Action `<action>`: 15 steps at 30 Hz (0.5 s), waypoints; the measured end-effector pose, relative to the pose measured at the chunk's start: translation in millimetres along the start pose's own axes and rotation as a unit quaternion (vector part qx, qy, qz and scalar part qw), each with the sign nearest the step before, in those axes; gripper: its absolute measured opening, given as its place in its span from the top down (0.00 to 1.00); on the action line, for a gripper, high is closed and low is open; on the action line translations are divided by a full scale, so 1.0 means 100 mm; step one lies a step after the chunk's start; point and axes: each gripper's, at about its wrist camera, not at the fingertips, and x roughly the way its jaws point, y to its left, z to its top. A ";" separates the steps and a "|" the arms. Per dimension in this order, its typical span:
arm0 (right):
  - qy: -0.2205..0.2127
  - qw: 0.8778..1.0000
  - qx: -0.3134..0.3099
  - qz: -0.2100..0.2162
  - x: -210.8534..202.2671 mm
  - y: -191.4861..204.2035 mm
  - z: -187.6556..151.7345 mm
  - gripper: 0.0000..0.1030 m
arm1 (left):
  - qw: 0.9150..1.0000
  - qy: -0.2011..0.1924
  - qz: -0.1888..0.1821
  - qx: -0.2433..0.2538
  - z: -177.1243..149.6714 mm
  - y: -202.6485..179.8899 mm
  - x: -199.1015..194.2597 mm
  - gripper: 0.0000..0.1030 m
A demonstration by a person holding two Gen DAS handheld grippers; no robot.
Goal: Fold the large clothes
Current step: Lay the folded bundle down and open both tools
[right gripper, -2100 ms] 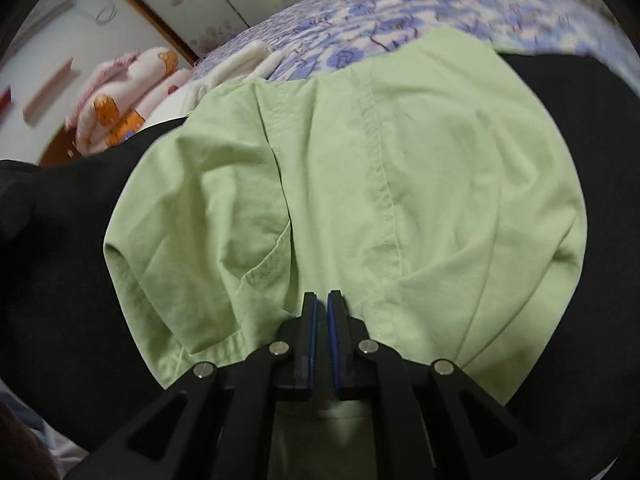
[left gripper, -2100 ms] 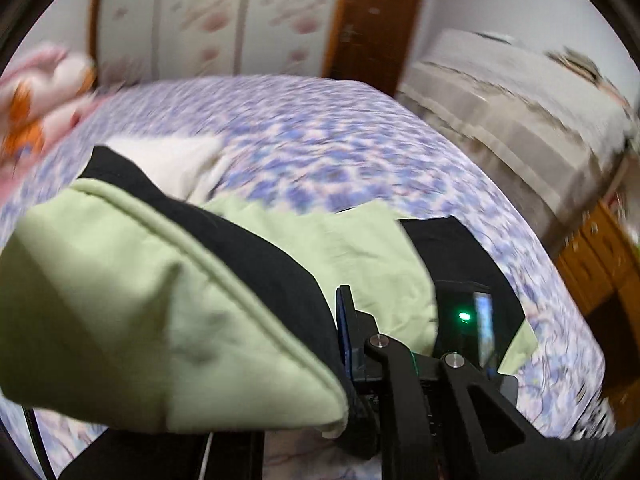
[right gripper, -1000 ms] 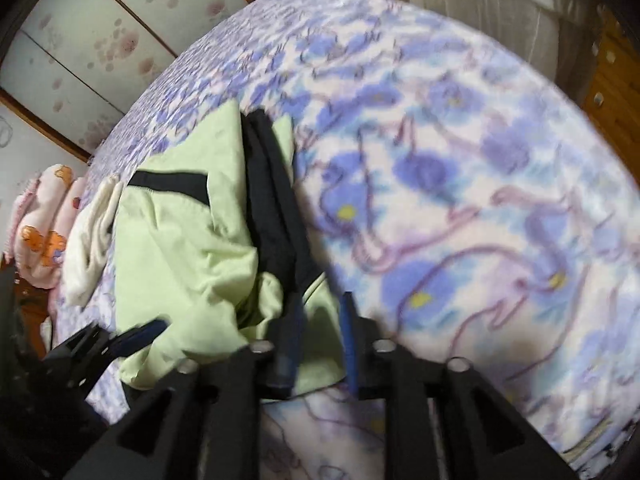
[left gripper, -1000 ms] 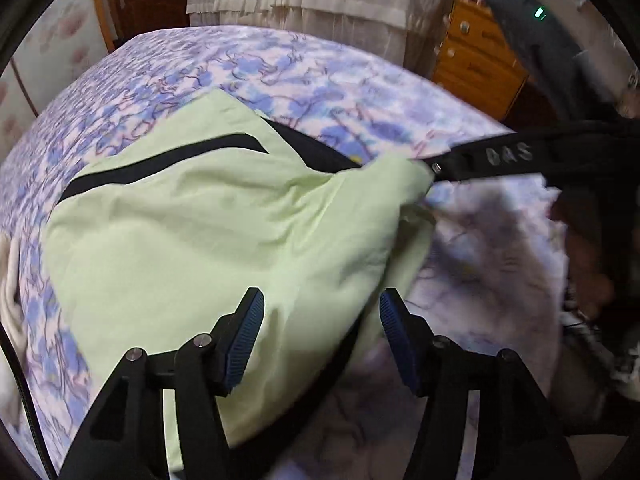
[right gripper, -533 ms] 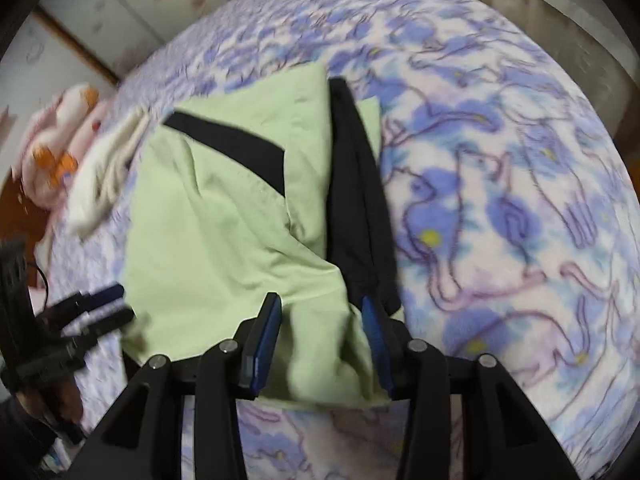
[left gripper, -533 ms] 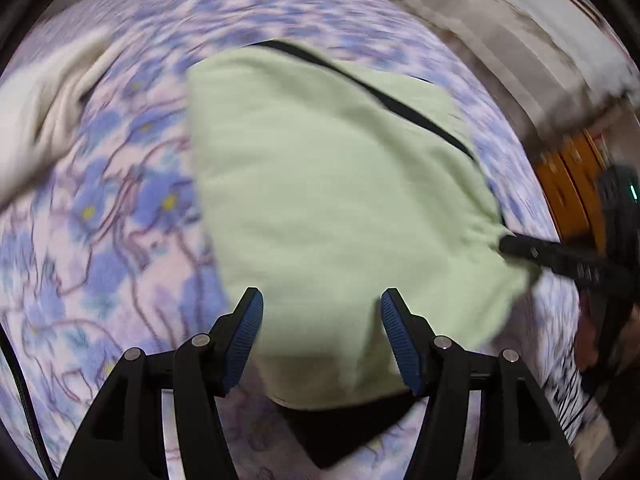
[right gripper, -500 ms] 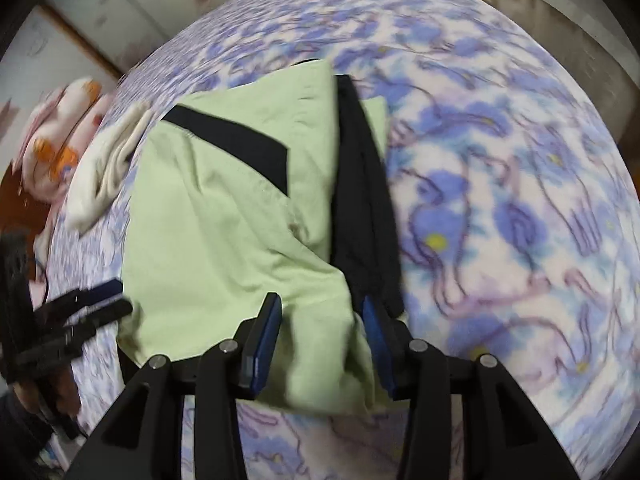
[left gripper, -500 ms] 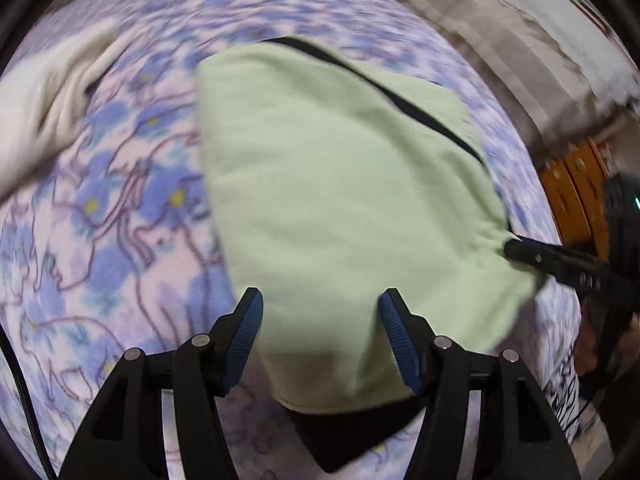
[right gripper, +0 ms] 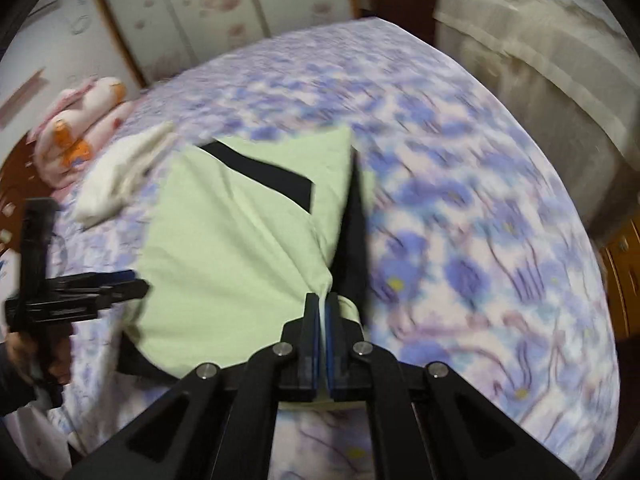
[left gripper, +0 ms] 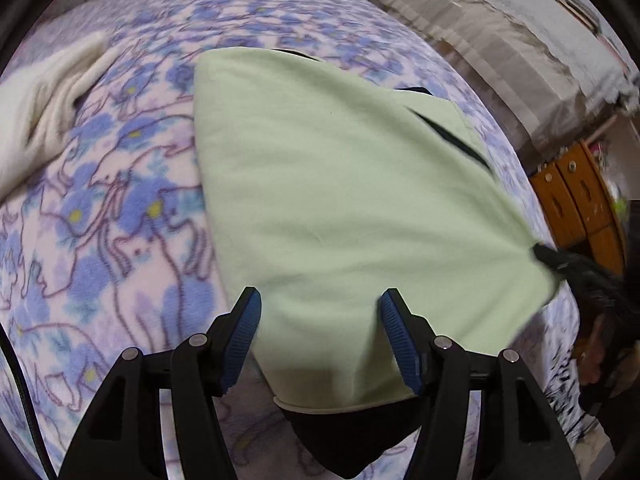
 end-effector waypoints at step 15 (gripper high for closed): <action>0.011 0.995 0.094 0.027 0.11 -0.12 0.37 0.60 | 0.999 0.008 -0.013 -0.042 0.17 0.22 -0.08 0.35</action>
